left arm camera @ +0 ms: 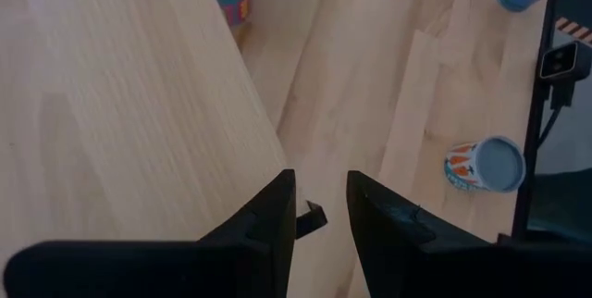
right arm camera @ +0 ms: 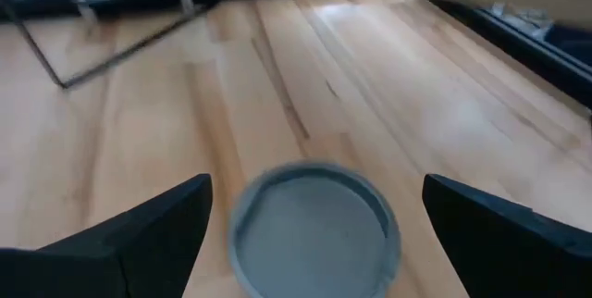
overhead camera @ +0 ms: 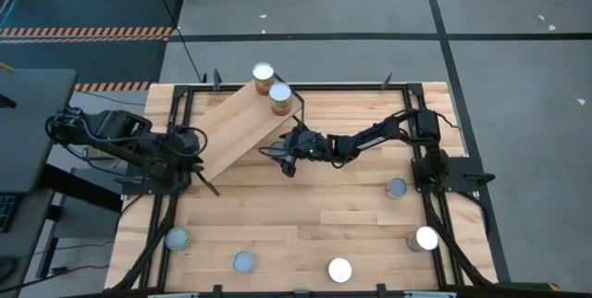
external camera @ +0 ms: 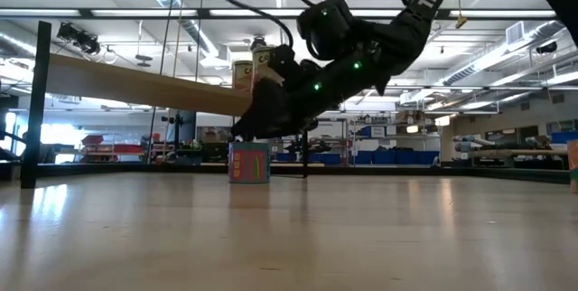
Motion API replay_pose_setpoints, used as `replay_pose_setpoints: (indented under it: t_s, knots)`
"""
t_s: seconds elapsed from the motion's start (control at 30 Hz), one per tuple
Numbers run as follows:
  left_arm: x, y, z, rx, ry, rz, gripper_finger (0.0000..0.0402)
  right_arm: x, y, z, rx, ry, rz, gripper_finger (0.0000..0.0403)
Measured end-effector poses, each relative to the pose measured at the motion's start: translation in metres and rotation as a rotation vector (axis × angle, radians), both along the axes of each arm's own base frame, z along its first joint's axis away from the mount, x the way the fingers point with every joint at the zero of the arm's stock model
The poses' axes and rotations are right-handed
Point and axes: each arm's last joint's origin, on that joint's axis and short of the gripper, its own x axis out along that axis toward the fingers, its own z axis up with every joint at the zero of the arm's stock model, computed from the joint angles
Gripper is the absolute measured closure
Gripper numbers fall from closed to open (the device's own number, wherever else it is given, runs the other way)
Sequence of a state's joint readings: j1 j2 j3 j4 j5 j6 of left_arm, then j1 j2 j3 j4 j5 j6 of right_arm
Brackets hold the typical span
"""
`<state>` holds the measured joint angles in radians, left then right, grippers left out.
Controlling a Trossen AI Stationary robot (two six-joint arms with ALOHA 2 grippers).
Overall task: Pick and place cans onto a shelf
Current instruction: Put the small canned corn on the shelf
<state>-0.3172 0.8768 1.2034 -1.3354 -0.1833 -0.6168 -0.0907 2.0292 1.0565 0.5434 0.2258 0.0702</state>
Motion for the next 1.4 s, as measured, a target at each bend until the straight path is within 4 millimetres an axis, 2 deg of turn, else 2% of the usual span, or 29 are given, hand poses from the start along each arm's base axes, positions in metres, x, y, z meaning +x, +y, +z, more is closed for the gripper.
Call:
replay_pose_setpoints:
  t_s: [0.1,0.27,0.43,0.57,0.8,0.93,1.0,1.1,1.27,1.33,1.4]
  knots:
    - [0.000,0.000,0.000,0.000,0.000,0.000,0.0296,0.004,-0.004,-0.003,0.016,-0.040,0.023,0.0008]
    - [0.000,0.000,0.000,0.000,0.000,0.000,0.0296,0.004,-0.004,-0.025,0.035,0.004,0.033,0.0009]
    - [0.000,0.000,0.000,0.000,-0.001,-0.001,0.0296,0.007,-0.005,-0.034,0.022,-0.014,0.019,0.0013]
    - [0.000,0.000,0.000,0.000,0.000,-0.001,0.0296,0.008,-0.007,-0.032,0.020,-0.025,0.013,0.0036]
    - [0.000,0.000,0.000,0.000,0.000,-0.001,0.0296,0.008,-0.007,-0.032,0.019,-0.028,0.010,0.0112]
    - [0.000,0.000,0.000,-0.002,0.001,-0.002,0.0296,0.008,0.002,-0.025,0.037,-0.028,0.043,0.0113]
    - [0.000,0.000,0.000,-0.003,0.001,-0.003,0.0296,0.007,0.014,-0.013,0.053,-0.029,0.086,0.0113]
    - [0.000,0.000,0.000,-0.003,0.001,-0.003,0.0296,0.003,0.037,0.021,0.076,-0.044,0.146,0.0112]
    - [0.001,0.000,0.001,-0.008,-0.016,-0.002,0.0296,0.004,0.080,0.104,0.033,-0.096,0.204,0.0105]
    - [0.003,-0.001,0.002,-0.009,-0.033,0.000,0.0296,0.010,0.092,0.132,-0.020,-0.092,0.190,0.0107]
    - [0.004,-0.001,0.003,-0.016,-0.055,0.000,0.0296,0.021,0.094,0.152,-0.059,-0.077,0.139,0.0110]
